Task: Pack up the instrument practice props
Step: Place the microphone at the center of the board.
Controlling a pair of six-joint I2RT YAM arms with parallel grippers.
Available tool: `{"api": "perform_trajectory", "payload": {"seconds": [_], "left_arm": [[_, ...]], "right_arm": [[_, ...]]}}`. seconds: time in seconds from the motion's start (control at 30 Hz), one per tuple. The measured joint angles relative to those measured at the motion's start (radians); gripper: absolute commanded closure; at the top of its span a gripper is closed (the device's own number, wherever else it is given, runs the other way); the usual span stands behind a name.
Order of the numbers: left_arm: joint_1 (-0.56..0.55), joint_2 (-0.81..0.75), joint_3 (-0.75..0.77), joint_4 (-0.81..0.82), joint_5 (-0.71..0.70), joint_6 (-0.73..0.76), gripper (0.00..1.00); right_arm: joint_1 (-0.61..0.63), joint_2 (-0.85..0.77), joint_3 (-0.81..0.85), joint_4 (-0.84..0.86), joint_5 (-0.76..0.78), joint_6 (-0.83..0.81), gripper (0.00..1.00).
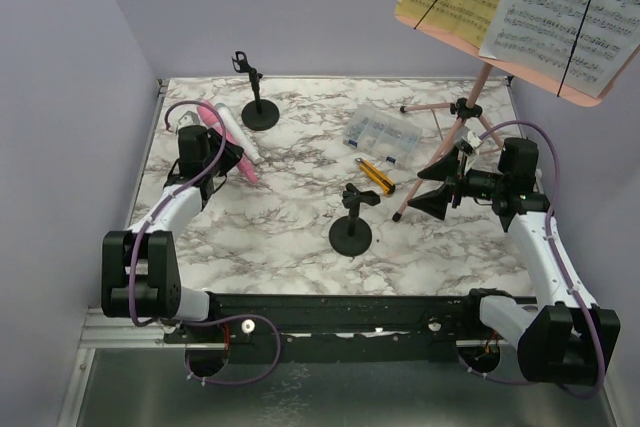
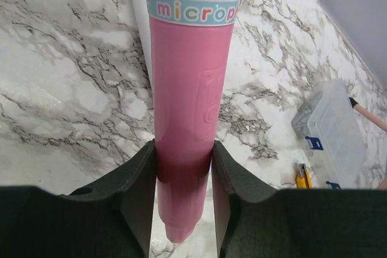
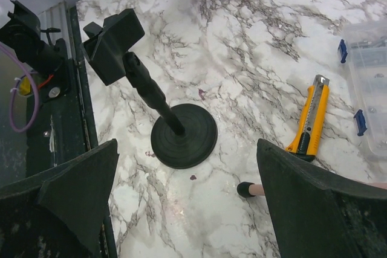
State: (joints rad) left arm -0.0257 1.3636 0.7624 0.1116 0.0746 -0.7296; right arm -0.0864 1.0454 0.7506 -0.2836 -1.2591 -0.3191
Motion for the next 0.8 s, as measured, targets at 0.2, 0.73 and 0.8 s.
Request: {"api": "perform_trajectory", "payload": {"seconds": [0.2,0.73,0.8], "left_arm": [[0.072,0.122,0.055,0.011,0.046,0.0,1.0],[0.148,0.435,0.287,-0.027,0.197,-0.012,0.91],[0.154,0.457,0.309,-0.036,0.207,-0.016,0.89]], "right_arm": [[0.0,-0.006,0.0,0.0,0.01,-0.011,0.0],[0.0,-0.02,-0.006,-0.003,0.013,-0.023,0.0],[0.0,-0.022,-0.006,-0.003,0.013,-0.024,0.0]]}}
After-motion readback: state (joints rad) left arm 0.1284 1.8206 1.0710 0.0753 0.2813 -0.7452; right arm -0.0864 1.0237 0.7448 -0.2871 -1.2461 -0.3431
